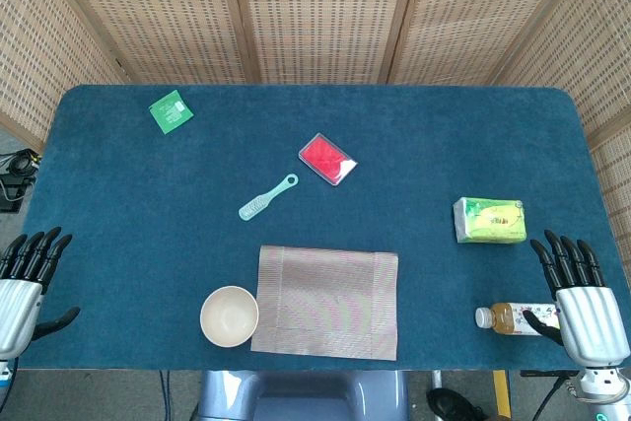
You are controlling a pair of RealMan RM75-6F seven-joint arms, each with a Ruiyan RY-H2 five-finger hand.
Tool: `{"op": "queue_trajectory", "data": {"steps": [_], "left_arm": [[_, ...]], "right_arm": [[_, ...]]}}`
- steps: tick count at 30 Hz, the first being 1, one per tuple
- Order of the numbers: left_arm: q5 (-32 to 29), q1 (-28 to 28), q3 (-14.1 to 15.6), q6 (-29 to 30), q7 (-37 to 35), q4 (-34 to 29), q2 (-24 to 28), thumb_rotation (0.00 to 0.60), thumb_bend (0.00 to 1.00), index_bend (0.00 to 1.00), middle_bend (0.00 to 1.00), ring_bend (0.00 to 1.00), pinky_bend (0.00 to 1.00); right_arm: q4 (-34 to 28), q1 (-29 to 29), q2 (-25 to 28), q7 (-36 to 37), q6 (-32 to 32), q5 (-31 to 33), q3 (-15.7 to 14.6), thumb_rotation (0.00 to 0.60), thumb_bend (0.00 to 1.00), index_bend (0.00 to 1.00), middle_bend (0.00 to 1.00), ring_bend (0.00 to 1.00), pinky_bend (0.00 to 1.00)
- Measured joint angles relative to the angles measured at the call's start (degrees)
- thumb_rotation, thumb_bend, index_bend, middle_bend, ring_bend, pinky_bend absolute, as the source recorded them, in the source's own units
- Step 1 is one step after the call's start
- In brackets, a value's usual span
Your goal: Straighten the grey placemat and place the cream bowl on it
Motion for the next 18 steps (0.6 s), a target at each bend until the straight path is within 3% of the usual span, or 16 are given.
{"op": "queue_trajectory", "data": {"steps": [10,18], "left_arm": [[0.7,-0.5,0.1,-0.5,-0.4,0.4,-0.2,0.6,0.0,0.0,0.0,0.0,0.0],[9.9,-5.8,1.4,-5.6,-2.5,6.0,-4.2,0.6,0.0,0.0,0.0,0.0,0.0]], "right_arm": [[-0.4,0.0,0.3,0.3,-0.2,0.1,-0.1,0.6,0.0,0.0,0.0,0.0,0.0],[-0.6,0.4,0.5,0.7,-1.2,1.4,0.3,0.6,0.0,0.0,0.0,0.0,0.0]]}}
